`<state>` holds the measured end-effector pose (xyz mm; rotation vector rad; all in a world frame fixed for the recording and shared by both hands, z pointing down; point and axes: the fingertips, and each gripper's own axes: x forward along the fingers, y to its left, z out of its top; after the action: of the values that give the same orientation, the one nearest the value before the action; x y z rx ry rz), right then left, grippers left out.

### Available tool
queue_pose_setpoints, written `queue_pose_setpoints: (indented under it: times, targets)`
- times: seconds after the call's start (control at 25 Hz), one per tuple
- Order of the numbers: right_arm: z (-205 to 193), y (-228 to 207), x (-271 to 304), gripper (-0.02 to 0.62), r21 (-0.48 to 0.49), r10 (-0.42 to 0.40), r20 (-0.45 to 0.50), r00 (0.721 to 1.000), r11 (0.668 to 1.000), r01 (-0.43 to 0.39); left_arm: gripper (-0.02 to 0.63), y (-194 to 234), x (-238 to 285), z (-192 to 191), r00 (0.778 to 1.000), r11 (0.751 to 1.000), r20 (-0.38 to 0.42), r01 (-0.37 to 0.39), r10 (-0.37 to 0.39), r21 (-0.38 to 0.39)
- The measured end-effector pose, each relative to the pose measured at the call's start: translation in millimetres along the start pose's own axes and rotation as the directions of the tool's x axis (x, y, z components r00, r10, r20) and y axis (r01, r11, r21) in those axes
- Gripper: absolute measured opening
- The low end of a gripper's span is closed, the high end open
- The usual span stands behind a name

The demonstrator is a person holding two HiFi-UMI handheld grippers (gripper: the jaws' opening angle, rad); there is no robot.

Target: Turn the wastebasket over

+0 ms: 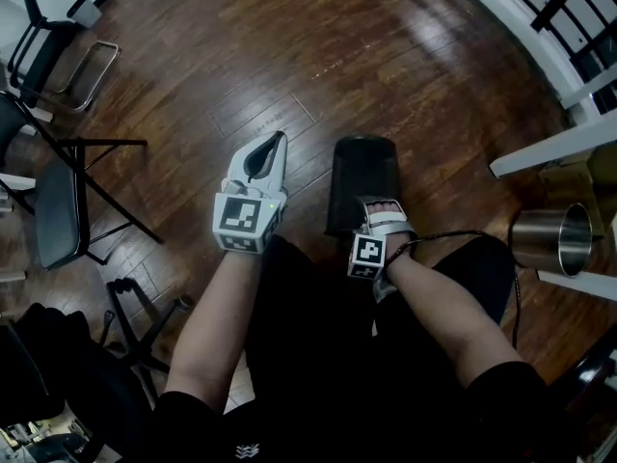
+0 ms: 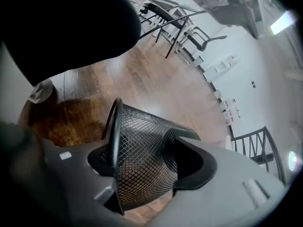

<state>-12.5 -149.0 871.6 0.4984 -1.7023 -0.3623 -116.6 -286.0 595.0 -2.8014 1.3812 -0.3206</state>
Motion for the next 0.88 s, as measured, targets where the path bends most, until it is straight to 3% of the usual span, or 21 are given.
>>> queue_pose_setpoints:
  times: [0.16,0.44,0.52,0.56,0.6,0.64,0.72,0.8,0.84,0.88]
  targets:
    - [5.0,-33.0,-4.2,0.257,0.136,-0.027,0.045,0.999,0.99,0.02,0.0,0.1,0.6,4.3,1.0,1.0,0.013,0.006,-0.006,-0.003]
    - [-2.5,-125.2,-31.0,0.061,0.359,-0.093,0.115,0.989,0.932,0.046,0.0,6.8,-5.9,16.8,1.0,1.0,0.025,-0.006,0.006,0.007]
    - [-12.8,-137.8,-32.3,0.046,0.441,-0.053,0.122,0.991,0.897,-0.007,0.0,7.2,-6.4,19.0,1.0,1.0,0.027,-0.004,0.004,0.008]
    - [-19.7,-141.5,-30.5,0.042,0.516,-0.024,0.127,0.992,0.855,-0.046,0.0,8.0,-6.8,20.2,1.0,1.0,0.028,-0.005,0.004,0.009]
    - [-29.3,-143.1,-27.3,0.041,0.615,0.009,0.134,0.991,0.784,-0.09,0.0,8.2,-6.9,21.6,1.0,1.0,0.029,-0.006,0.005,0.012]
    - [-41.9,-142.6,-22.9,0.041,0.722,0.043,0.14,0.989,0.679,-0.131,0.0,7.4,-6.6,23.2,1.0,1.0,0.03,-0.005,0.005,0.015]
    - [-69.2,-136.8,-13.7,0.044,0.897,0.09,0.165,0.982,0.4,-0.188,0.0,3.9,-6.1,24.4,1.0,1.0,0.029,0.001,-0.001,0.021]
    - [-92.7,-122.9,-3.7,0.043,0.971,0.111,0.197,0.974,0.114,-0.209,0.0,2.1,-7.0,23.8,1.0,1.0,0.025,0.005,-0.006,0.03]
    - [-101.2,-114.2,0.9,0.041,0.978,0.118,0.207,0.971,0.004,-0.209,0.0,2.7,-8.1,23.5,1.0,0.999,0.023,0.005,-0.006,0.034]
    - [-105.9,-106.6,4.4,0.039,0.976,0.123,0.212,0.97,-0.069,-0.205,0.0,3.9,-9.5,23.4,1.0,0.999,0.019,0.004,-0.005,0.036]
